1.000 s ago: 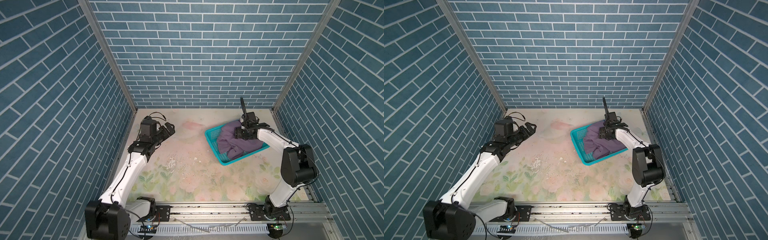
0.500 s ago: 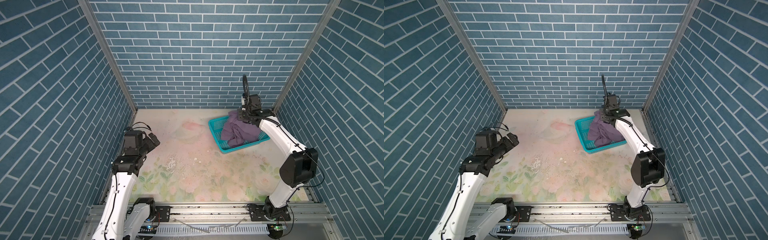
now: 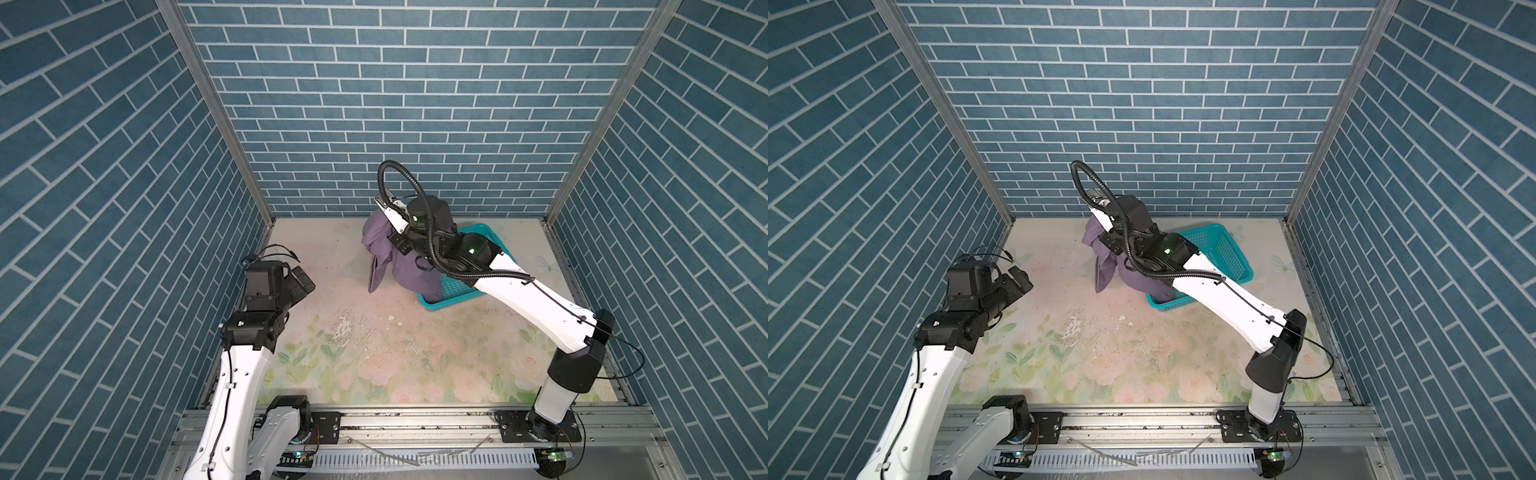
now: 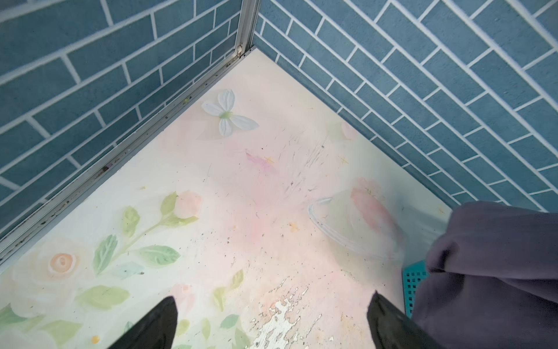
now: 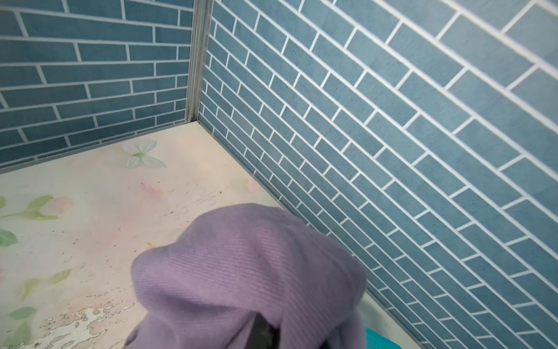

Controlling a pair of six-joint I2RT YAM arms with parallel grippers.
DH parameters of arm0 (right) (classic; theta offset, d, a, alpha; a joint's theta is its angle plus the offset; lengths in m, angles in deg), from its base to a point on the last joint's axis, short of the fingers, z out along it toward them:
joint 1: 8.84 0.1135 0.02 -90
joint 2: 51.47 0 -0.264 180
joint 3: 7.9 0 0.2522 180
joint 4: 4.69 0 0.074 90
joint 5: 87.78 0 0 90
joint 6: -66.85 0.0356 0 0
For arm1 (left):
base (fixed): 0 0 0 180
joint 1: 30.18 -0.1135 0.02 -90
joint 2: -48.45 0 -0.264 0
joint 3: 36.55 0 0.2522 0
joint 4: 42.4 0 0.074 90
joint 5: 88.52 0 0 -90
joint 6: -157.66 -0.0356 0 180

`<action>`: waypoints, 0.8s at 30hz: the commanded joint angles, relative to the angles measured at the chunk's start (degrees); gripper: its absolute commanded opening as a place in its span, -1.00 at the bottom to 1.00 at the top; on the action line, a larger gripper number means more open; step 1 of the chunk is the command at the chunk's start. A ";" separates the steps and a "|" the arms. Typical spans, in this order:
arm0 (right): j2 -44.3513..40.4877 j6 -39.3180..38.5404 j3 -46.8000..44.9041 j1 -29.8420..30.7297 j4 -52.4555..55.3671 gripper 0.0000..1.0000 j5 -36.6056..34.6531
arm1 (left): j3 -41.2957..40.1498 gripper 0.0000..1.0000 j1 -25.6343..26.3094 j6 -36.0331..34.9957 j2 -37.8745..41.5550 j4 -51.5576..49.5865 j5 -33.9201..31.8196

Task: Fold and stack the trousers
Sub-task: Pick up the trousers from the basket, then place the trousers at the center of the table.

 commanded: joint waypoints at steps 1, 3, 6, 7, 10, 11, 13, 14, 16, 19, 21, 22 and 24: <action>3.74 4.88 0.83 -0.41 2.41 -1.00 4.75 | -0.81 0.99 -0.63 -0.57 0.91 -1.71 -1.61; 4.64 8.18 -1.47 -0.40 4.33 -0.95 7.81 | -1.38 0.99 -0.56 -0.42 0.89 -1.34 -1.47; 4.93 12.08 -5.55 -0.65 8.06 -0.48 11.56 | -1.80 0.99 -0.72 -0.33 -0.06 -0.40 -0.54; 4.45 13.69 -7.06 -1.05 9.09 -0.32 12.33 | -1.93 0.99 -0.71 -0.51 -0.59 0.54 0.49; 0.30 21.59 -12.73 -5.56 9.28 0.00 18.89 | -2.44 0.99 -0.67 -1.38 -3.20 5.00 6.62; -1.79 24.64 -15.43 -8.06 7.77 0.06 22.42 | -2.53 0.99 -0.70 -1.61 -4.35 6.68 9.14; -7.96 33.12 -23.98 -14.84 0.77 0.17 30.40 | -2.60 0.99 -0.48 -1.58 -7.49 10.74 14.81; -11.23 36.74 -28.40 -17.73 -3.10 0.23 32.90 | -2.40 0.99 0.06 -1.48 -9.13 12.08 16.56; -17.58 43.05 -37.59 -23.68 -10.96 0.36 35.64 | -0.38 0.99 3.07 -1.74 -13.36 13.32 17.42; -23.53 44.91 -44.19 -28.53 -10.80 0.43 33.60 | 5.22 0.99 11.04 -4.39 -20.48 11.67 13.68; -25.59 44.47 -45.65 -30.33 -6.94 0.43 31.08 | 8.44 0.99 16.07 -5.64 -24.83 11.09 11.54; -26.27 44.36 -46.34 -31.18 -5.16 0.43 30.20 | 9.60 0.99 17.99 -5.95 -27.17 11.82 11.75; -27.35 44.64 -47.51 -32.71 -3.07 0.44 28.90 | 10.99 0.99 20.34 -5.37 -31.32 13.95 13.58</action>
